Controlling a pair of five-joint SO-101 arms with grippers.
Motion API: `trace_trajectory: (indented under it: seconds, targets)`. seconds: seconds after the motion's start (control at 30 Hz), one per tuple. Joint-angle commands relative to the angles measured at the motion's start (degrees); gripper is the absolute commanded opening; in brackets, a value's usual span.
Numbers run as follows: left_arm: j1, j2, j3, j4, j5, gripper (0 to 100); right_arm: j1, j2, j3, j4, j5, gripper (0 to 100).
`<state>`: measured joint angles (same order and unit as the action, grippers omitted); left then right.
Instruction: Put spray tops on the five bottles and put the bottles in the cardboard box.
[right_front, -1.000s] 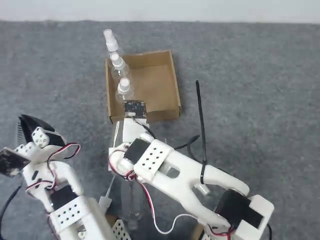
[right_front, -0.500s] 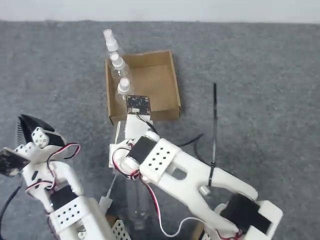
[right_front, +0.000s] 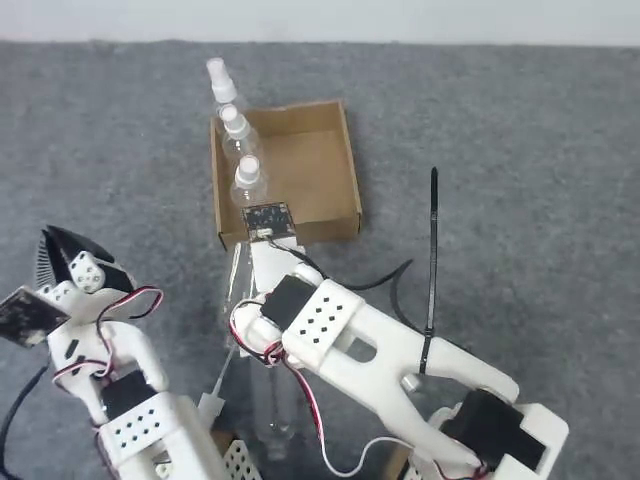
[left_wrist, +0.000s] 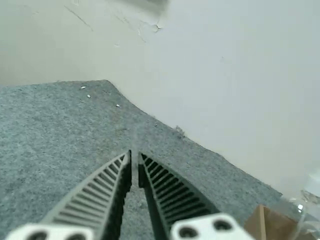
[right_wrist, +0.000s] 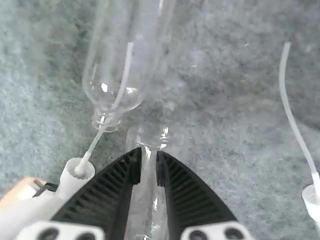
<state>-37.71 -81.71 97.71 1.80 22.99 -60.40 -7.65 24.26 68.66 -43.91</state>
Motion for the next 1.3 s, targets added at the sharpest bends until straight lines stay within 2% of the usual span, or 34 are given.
trace_trajectory:
  seconds: [0.0,0.23,0.43,0.53,0.9,1.27]
  targets:
    - [0.4,-0.6,-0.7,-0.3,-0.7,1,-1.0,-4.0,-0.4,0.5,1.1,0.6]
    - [0.4,-0.7,-0.7,-0.3,-0.7,1,-2.4,-4.0,-0.4,-3.9,1.1,2.7]
    - [0.4,-0.7,-0.7,-0.3,-0.7,1,-4.8,-4.0,-0.3,-5.1,1.1,28.5]
    - [0.4,-0.7,-0.7,-0.3,-0.7,1,-6.5,-4.0,2.3,-5.8,1.0,34.7]
    - [0.2,-0.7,-0.7,-0.3,-0.7,1,-7.4,-3.9,13.6,-19.2,1.0,18.0]
    - [0.2,-0.5,-0.7,-0.3,-0.7,1,-6.1,-4.0,15.1,-19.3,1.0,7.7]
